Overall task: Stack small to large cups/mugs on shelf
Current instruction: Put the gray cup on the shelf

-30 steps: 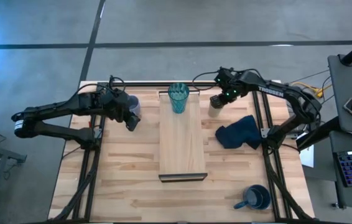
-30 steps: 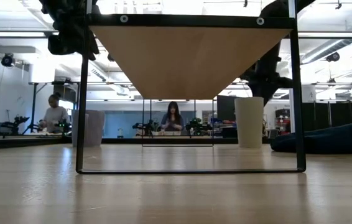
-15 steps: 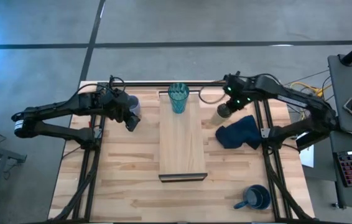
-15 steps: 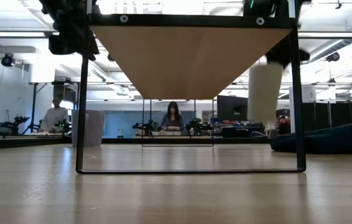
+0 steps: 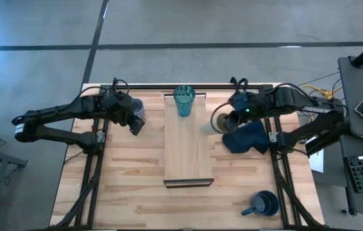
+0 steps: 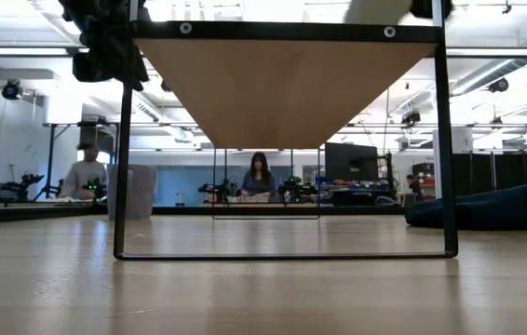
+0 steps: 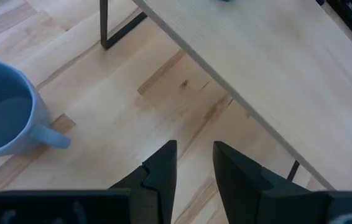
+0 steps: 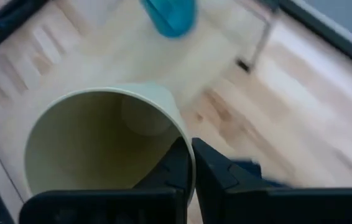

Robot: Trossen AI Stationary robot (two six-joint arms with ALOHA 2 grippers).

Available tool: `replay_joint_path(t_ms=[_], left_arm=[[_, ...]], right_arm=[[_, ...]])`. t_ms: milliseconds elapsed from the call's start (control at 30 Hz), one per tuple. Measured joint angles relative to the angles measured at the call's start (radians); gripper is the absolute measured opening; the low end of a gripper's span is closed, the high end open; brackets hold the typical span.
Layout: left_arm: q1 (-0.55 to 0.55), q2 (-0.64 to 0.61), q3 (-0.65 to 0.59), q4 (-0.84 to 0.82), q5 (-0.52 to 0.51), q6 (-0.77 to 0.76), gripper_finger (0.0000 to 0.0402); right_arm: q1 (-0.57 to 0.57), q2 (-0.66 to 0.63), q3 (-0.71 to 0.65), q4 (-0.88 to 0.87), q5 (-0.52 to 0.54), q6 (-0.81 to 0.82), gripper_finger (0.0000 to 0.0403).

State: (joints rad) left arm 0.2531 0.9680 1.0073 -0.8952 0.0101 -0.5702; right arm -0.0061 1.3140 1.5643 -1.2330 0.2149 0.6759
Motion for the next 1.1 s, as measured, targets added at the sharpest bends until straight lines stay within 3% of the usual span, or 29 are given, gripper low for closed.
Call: replay_joint_path(t_ms=[200,400,500,667,833,1100], left_arm=[[-0.001,0.025,0.004,0.098,0.057,-0.022,0.0089],[-0.014,0.081,0.043,0.184,0.088,-0.025,0.0089],[-0.023,0.109,0.052,0.184,0.089,-0.026,0.0089],[-0.048,0.146,0.055,0.200,0.090,-0.026,0.0089],[-0.076,0.168,0.055,0.271,0.090,-0.032,0.0089],[-0.092,0.208,0.055,0.376,0.093,-0.054,0.0089]], right_arm=[[0.012,0.221,0.267,-0.021,0.035,-0.140,0.0009],[-0.006,0.440,0.519,-0.254,-0.011,-0.221,0.0009],[-0.004,0.515,0.621,-0.238,-0.082,-0.269,0.0009],[-0.001,0.625,0.792,-0.252,-0.104,-0.315,0.0009],[-0.006,0.623,0.759,-0.237,-0.132,-0.321,0.0009],[-0.030,0.630,0.753,-0.183,-0.081,-0.335,0.0009]])
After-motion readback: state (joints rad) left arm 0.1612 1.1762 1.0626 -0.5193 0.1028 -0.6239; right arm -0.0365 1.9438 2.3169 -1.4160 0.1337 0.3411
